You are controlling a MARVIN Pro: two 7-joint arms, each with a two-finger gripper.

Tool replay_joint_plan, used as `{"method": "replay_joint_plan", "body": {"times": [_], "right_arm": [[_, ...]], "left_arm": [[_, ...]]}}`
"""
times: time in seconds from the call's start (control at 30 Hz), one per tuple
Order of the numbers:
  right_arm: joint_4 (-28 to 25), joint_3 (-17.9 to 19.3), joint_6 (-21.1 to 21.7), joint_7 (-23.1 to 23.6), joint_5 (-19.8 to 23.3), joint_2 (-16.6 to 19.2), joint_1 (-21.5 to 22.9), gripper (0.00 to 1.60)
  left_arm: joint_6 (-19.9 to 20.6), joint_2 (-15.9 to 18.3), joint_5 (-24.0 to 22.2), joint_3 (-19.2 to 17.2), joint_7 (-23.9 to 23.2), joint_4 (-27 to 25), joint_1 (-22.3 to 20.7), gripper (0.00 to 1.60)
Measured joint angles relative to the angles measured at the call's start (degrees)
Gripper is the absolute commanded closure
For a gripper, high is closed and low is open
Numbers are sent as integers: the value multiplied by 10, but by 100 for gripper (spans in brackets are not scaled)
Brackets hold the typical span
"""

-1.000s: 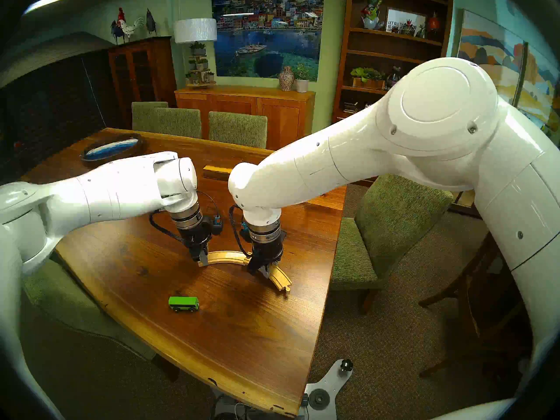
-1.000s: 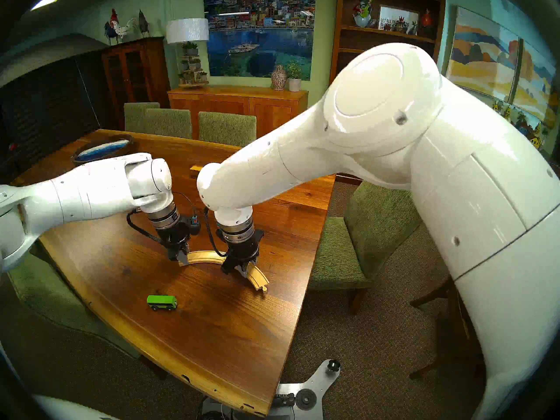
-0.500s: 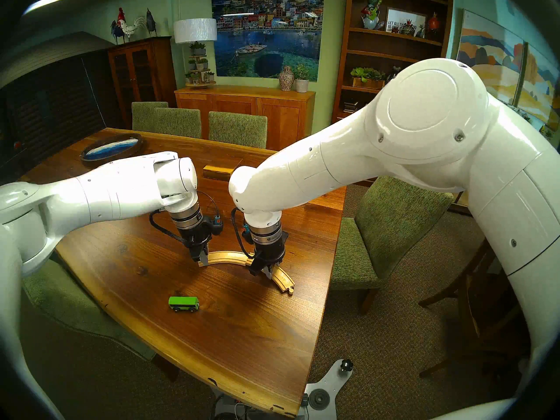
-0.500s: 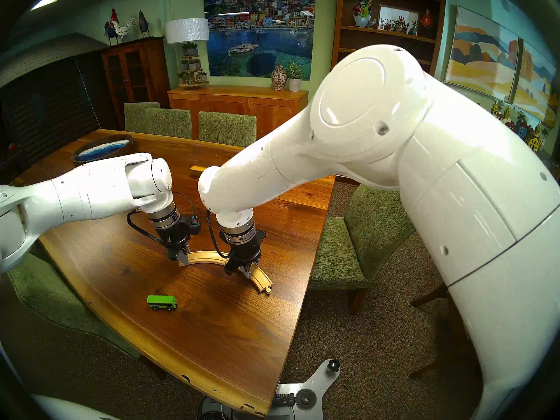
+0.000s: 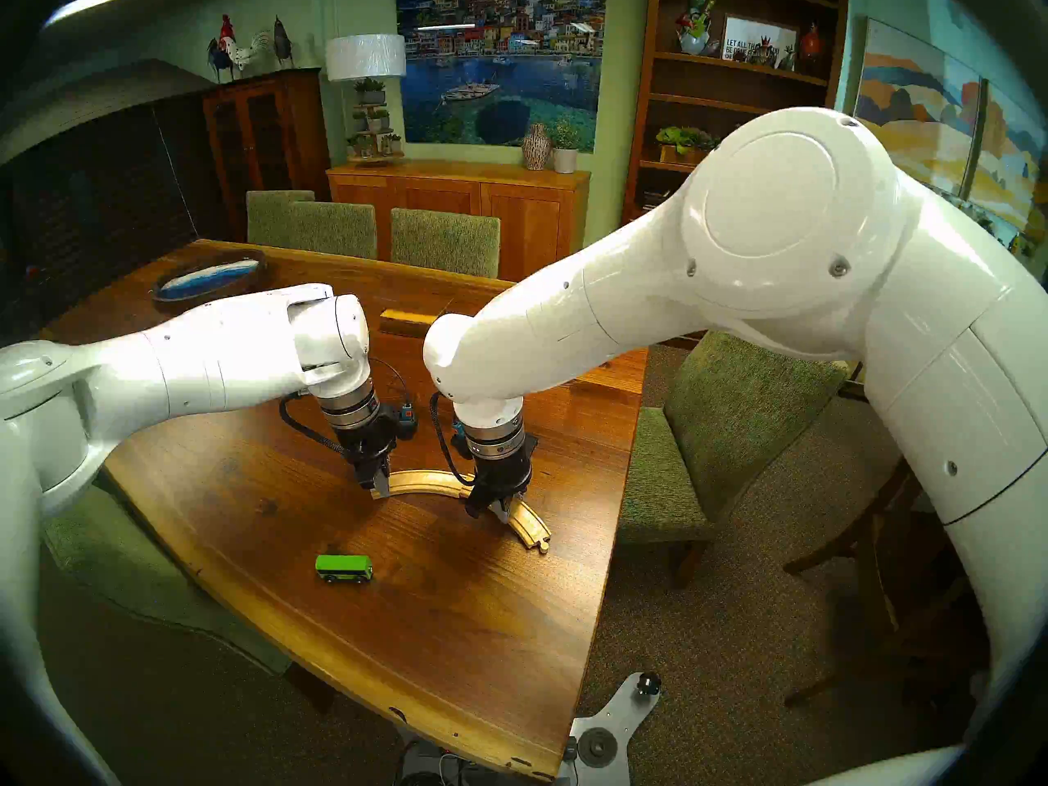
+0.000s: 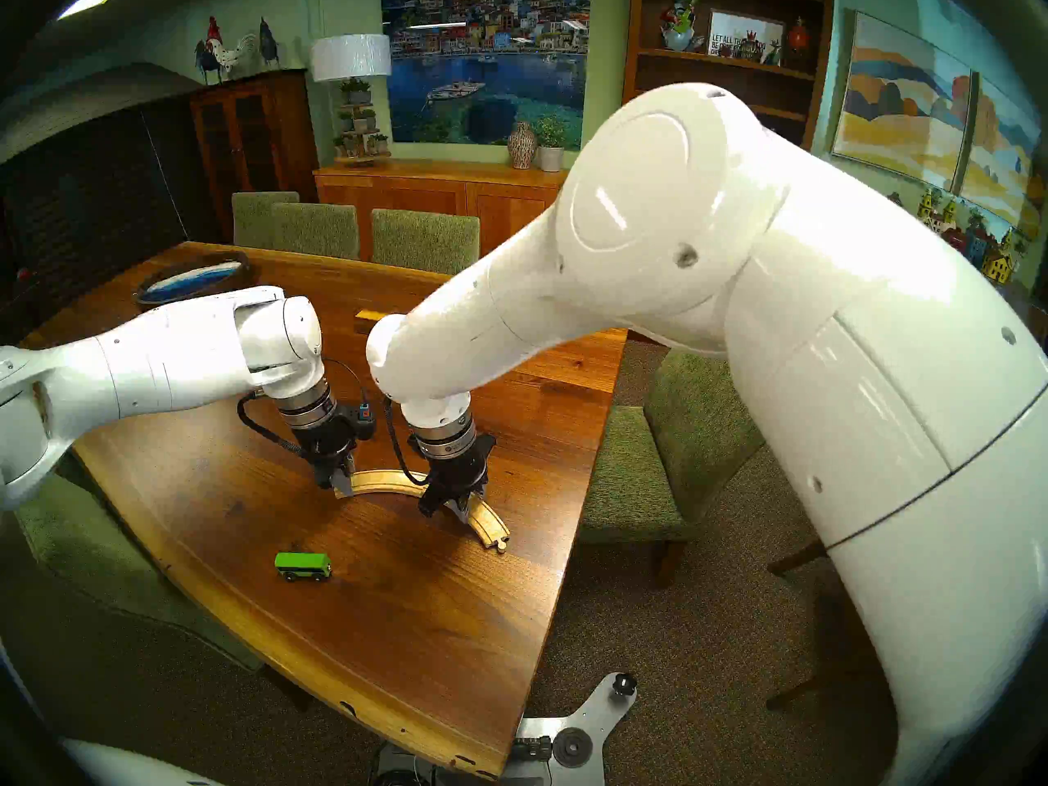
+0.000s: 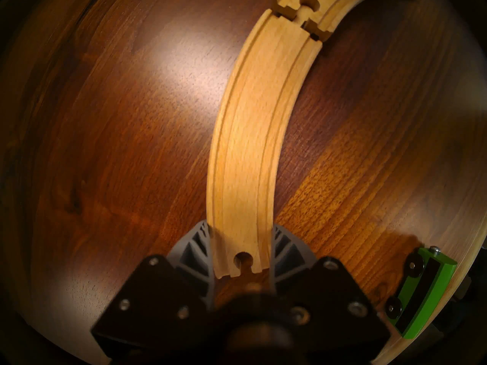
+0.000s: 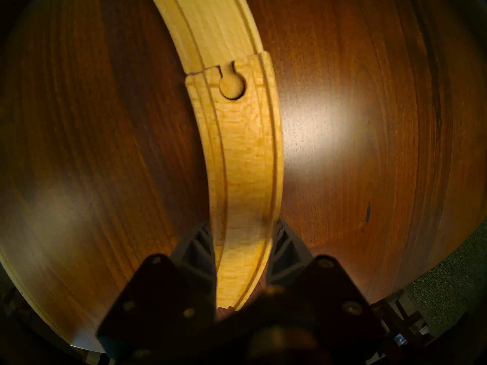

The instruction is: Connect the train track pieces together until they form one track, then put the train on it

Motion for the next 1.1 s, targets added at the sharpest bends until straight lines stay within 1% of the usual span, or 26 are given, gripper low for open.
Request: {"method": "replay_joint_plan", "body": {"times": [0.2, 0.23, 0.27, 0.3, 0.33, 0.37, 0.4, 0.43, 0.83, 0.93, 1.1], "right_arm": [[5, -7, 0, 10, 0, -7, 1, 160], [6, -8, 0, 11, 0, -8, 1, 156], [6, -9, 0, 13, 0, -9, 1, 134], [8, -11, 0, 15, 1, -10, 1, 95], [8, -12, 0, 16, 2, -11, 1, 88], [9, -13, 0, 18, 3, -12, 2, 49], [10, -14, 0, 19, 3, -13, 2, 18], [11, -15, 0, 20, 4, -14, 2, 0], [17, -21, 1, 36, 9, -23, 4, 0], [12, -22, 1, 36, 11, -23, 9, 0], [-12, -22, 1, 32, 19, -20, 25, 0]], "left_arm": [[0, 0, 0, 0, 0, 0, 0, 160], [0, 0, 0, 0, 0, 0, 0, 160], [0, 0, 0, 0, 0, 0, 0, 160], [0, 0, 0, 0, 0, 0, 0, 160], [0, 0, 0, 0, 0, 0, 0, 160], [0, 0, 0, 0, 0, 0, 0, 160], [0, 0, 0, 0, 0, 0, 0, 160], [0, 0, 0, 0, 0, 0, 0, 160], [0, 0, 1, -1, 0, 0, 1, 160], [0, 0, 1, -1, 0, 0, 1, 160], [0, 0, 1, -1, 0, 0, 1, 160]]}}
